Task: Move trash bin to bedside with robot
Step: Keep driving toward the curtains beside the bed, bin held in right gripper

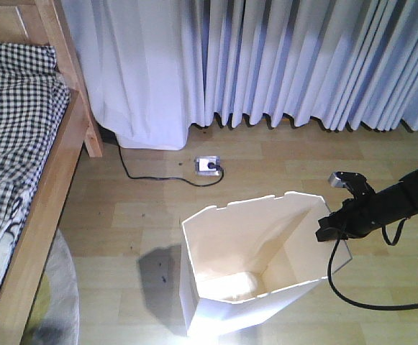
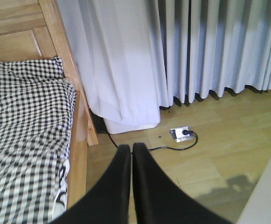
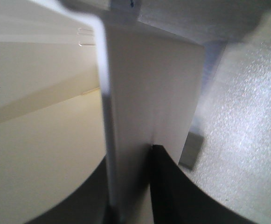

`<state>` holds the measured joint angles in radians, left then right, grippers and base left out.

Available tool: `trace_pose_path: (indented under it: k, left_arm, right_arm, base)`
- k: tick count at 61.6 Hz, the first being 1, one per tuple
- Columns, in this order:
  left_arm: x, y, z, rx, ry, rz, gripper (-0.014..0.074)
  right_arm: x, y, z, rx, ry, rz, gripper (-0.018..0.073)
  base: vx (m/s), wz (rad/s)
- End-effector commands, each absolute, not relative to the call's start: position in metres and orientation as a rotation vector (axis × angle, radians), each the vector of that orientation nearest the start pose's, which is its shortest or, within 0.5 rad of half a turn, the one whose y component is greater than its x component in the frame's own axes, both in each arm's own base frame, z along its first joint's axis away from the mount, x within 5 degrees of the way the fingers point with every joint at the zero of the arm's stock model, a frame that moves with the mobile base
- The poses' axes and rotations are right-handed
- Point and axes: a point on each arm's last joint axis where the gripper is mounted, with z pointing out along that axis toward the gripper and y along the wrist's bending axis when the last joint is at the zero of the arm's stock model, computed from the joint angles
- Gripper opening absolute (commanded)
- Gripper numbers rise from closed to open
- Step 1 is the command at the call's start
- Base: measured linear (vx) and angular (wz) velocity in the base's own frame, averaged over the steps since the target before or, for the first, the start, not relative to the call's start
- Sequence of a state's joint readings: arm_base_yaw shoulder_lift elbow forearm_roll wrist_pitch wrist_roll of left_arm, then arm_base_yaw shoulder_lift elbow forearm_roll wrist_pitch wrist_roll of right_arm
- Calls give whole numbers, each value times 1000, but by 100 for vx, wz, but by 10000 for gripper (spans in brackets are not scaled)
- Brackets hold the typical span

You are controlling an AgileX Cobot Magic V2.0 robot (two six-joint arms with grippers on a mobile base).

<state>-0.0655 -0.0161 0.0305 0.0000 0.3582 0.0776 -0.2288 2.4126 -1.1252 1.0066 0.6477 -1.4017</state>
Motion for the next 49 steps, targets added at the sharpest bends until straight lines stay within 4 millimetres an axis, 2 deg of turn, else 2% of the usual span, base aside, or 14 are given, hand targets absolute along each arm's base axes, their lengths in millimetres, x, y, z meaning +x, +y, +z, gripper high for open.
trace_pose_path:
  k: [1, 49]
  left_arm:
    - [54, -4, 173, 124, 1780, 5, -7]
    - [54, -4, 173, 124, 1780, 5, -7]
  right_arm:
    - [359, -24, 18, -346, 2718, 957, -3]
    - [359, -24, 18, -346, 2718, 957, -3]
  base:
    - [28, -1]
    - [27, 3]
